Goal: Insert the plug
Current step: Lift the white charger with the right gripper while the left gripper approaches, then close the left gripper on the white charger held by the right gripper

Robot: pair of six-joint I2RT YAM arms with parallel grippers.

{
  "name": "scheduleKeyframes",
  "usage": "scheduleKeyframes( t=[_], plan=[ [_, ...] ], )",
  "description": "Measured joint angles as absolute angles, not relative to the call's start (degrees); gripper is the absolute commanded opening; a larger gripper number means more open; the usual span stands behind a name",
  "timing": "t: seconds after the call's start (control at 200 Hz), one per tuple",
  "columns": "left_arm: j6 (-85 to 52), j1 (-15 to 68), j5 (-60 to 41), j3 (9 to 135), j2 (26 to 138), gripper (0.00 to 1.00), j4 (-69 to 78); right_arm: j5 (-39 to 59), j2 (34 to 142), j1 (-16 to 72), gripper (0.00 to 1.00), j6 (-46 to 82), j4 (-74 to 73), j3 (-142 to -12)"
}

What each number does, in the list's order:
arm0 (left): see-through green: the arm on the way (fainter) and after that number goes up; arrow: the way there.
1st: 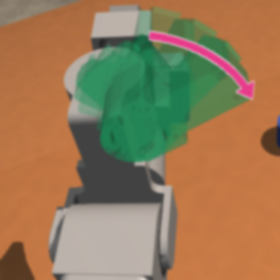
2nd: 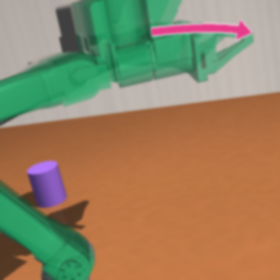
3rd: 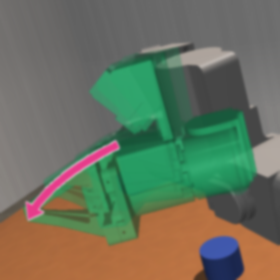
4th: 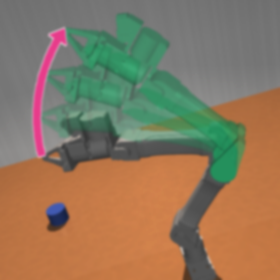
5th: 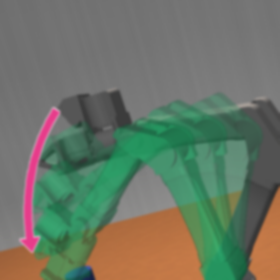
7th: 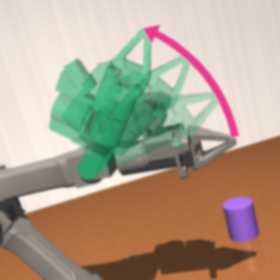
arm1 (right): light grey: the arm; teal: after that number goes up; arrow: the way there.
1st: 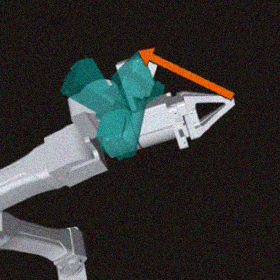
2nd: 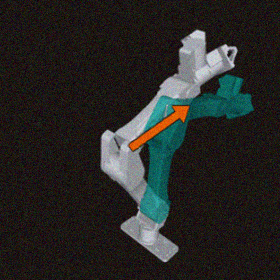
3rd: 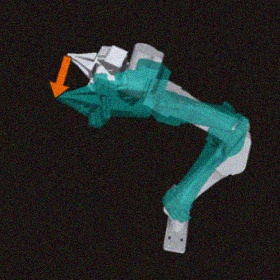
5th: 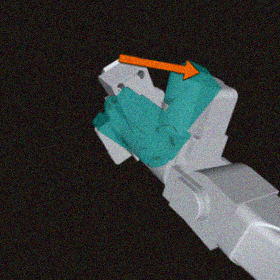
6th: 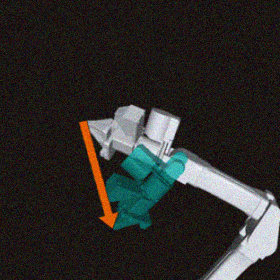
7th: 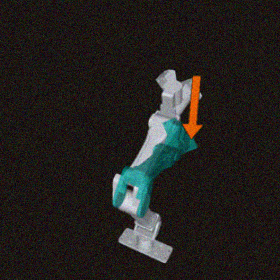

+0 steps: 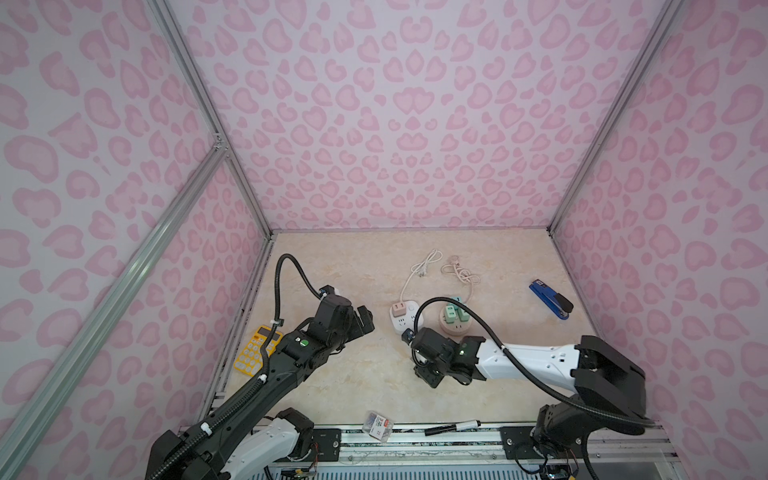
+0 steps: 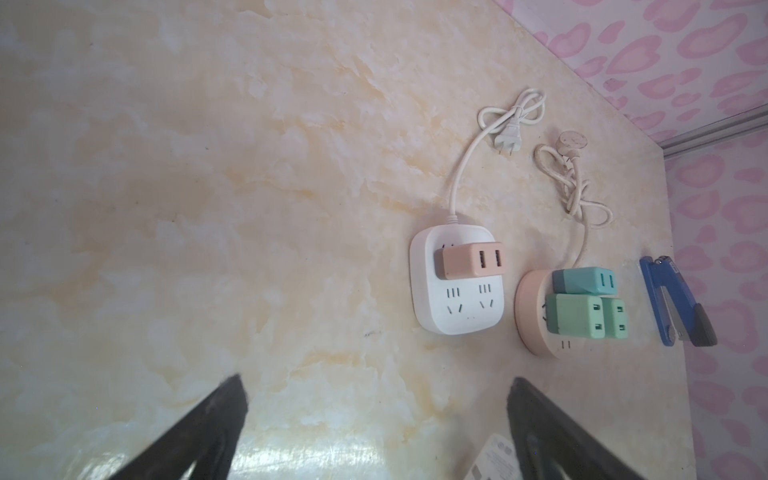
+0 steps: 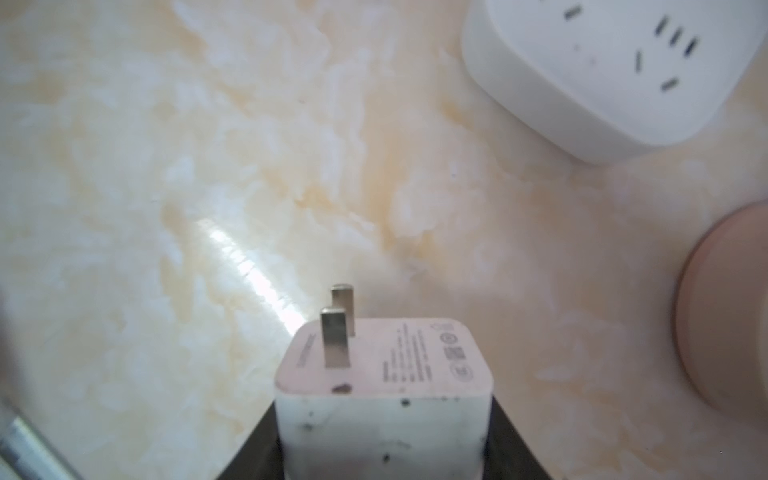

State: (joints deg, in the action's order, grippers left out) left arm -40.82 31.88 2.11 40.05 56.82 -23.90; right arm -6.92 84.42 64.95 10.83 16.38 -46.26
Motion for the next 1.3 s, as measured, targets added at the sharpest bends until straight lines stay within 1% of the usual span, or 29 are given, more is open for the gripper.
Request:
scheduleKeyframes(
  t=[0.06, 0.17, 0.43, 0.535, 0.64, 0.865, 0.915, 1.115, 1.3],
  plan=[
    [-40.6, 31.9, 2.0, 39.7, 56.6, 0.98, -23.9, -7.3, 80.4, 64.9, 0.00, 8.7, 13.5, -44.5],
    [-40.6, 32.4, 1.3, 39.0, 55.7, 0.98, -23.6, -7.6, 76.6, 64.9, 0.00, 5.2, 11.1, -44.4],
    [-40.4, 35.5, -3.7, 37.9, 52.5, 0.97, -22.2, -6.3, 77.1, 62.3, 0.00, 2.3, 15.0, -51.1],
    [-40.4, 36.6, -6.4, 37.6, 51.5, 0.97, -20.9, -3.6, 79.2, 60.8, 0.00, 2.9, 17.7, -55.1],
    [-40.4, 37.1, -8.7, 37.1, 50.4, 0.96, -19.8, 1.5, 81.6, 58.9, 0.00, 4.1, 19.9, -58.4],
    [-40.6, 37.1, -14.1, 36.1, 49.3, 0.95, -16.7, 12.6, 83.1, 57.1, 0.00, 5.8, 20.6, -59.8],
    [-41.1, 37.1, -15.6, 36.1, 49.6, 0.93, -15.8, 14.1, 83.2, 57.0, 0.00, 5.8, 20.5, -59.8],
    [-43.1, 37.1, -21.5, 37.0, 53.0, 0.79, -13.5, 16.5, 83.3, 57.0, 0.00, 5.8, 20.1, -59.9],
    [-45.2, 37.3, -26.9, 37.6, 56.1, 0.71, -12.0, 16.1, 83.2, 56.9, 0.00, 5.7, 19.2, -60.6]
  ],
)
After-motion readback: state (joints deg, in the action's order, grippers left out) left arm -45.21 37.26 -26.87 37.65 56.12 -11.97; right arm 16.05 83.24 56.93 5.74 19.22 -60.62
